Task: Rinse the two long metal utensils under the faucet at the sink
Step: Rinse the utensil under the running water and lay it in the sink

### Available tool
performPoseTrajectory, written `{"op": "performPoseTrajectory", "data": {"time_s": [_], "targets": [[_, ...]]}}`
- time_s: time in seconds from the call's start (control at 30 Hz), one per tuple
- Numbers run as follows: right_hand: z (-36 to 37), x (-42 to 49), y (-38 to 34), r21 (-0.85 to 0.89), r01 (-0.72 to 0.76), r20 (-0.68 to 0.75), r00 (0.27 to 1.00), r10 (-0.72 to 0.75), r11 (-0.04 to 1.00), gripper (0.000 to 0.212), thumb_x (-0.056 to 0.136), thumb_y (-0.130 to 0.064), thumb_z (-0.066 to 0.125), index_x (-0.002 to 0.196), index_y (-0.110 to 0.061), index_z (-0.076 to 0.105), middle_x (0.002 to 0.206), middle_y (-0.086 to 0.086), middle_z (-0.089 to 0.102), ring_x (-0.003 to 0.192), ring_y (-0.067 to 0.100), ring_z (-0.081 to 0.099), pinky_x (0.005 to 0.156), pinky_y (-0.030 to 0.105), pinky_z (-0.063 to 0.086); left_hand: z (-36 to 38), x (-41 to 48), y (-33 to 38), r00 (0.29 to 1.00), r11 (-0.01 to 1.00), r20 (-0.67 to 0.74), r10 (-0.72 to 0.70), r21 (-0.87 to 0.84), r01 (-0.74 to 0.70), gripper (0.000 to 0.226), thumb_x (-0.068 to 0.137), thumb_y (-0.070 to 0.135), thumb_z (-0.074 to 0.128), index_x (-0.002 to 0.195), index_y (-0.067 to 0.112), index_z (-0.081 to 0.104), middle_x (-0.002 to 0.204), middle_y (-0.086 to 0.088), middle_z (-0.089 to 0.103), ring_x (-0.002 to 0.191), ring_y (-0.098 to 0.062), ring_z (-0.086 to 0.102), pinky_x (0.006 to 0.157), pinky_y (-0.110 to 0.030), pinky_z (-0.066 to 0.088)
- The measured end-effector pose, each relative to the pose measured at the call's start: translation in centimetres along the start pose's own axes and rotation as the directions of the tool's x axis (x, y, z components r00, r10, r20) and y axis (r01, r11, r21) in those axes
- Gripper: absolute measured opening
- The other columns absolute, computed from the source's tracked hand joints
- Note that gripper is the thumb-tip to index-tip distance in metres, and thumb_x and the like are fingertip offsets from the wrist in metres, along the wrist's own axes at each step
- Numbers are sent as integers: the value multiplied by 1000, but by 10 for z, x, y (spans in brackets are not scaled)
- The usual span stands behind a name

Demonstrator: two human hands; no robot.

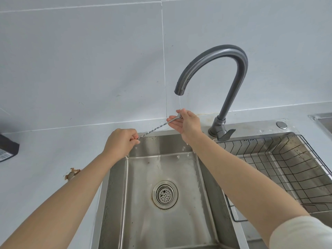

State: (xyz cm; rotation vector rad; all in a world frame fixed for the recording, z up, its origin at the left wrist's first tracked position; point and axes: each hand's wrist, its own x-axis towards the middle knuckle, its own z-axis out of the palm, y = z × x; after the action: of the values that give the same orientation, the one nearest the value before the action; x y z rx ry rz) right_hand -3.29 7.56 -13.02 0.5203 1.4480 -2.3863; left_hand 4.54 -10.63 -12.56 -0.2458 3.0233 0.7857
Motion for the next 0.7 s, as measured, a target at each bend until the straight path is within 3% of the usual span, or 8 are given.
{"op": "performPoseTrajectory", "data": {"time_s": [0.1, 0.2, 0.27, 0.4, 0.5, 0.6, 0.7], "targets": [[1, -1, 2, 0, -41, 6, 999, 41, 999, 29, 102, -19, 33, 80, -8, 49, 76, 15, 60, 66, 24, 63, 61, 28, 56, 0, -1, 1, 1000, 1000, -1, 4, 18, -4, 8, 82, 7, 64, 83, -1, 66, 84, -18, 72, 71, -22, 51, 65, -24, 34], [-1, -2, 3, 12, -52, 45, 998, 51, 999, 19, 98, -5, 41, 81, -4, 51, 80, 14, 60, 70, 23, 63, 66, 28, 55, 0, -2, -2, 1000, 999, 15, -2, 35, 1, 8, 83, 8, 64, 83, 0, 66, 84, -17, 72, 70, -22, 51, 56, -23, 33], [-3, -3, 1, 20, -37, 57, 998, 36, 999, 17, 94, 1, 47, 79, -3, 53, 79, 13, 60, 70, 21, 63, 64, 25, 57, -1, -4, -4, 999, 999, 37, -8, 42, 6, 8, 83, 9, 64, 85, 1, 66, 85, -15, 71, 72, -23, 53, 60, -24, 36], [-7, -2, -2, 22, 12, -19, 1000, -11, 1000, 17, 87, 6, 57, 73, -4, 55, 70, 11, 59, 48, 10, 65, 54, 17, 58, 0, -6, -3, 994, 1000, 109, 1, 10, -2, 14, 88, 11, 58, 93, 2, 68, 77, -4, 63, 74, -23, 55, 70, -28, 43], [-9, 0, -3, 14, 34, -54, 998, -34, 999, 21, 85, 2, 61, 69, -8, 52, 71, 8, 60, 43, 7, 63, 54, 17, 57, 2, -6, 1, 987, 1000, 159, 10, 9, -11, 17, 90, 9, 53, 88, -1, 67, 64, -4, 54, 62, -20, 45, 57, -25, 34], [-8, 0, -3, -17, 42, -67, 997, -43, 999, 23, 91, -9, 58, 69, -11, 50, 69, 6, 60, 45, 8, 63, 54, 19, 57, 1, -5, 5, 988, 1000, 153, 17, -16, -14, 16, 89, 7, 54, 90, -2, 67, 73, -9, 58, 71, -24, 51, 68, -28, 40], [-5, -2, -4, 65, 39, -36, 999, -36, 997, 21, 94, -9, 51, 73, -9, 49, 72, 9, 60, 59, 15, 64, 57, 20, 57, 1, -4, 8, 992, 1000, 123, 21, -23, -19, 14, 87, 6, 58, 89, -3, 68, 73, -9, 60, 74, -25, 55, 71, -29, 42]]}}
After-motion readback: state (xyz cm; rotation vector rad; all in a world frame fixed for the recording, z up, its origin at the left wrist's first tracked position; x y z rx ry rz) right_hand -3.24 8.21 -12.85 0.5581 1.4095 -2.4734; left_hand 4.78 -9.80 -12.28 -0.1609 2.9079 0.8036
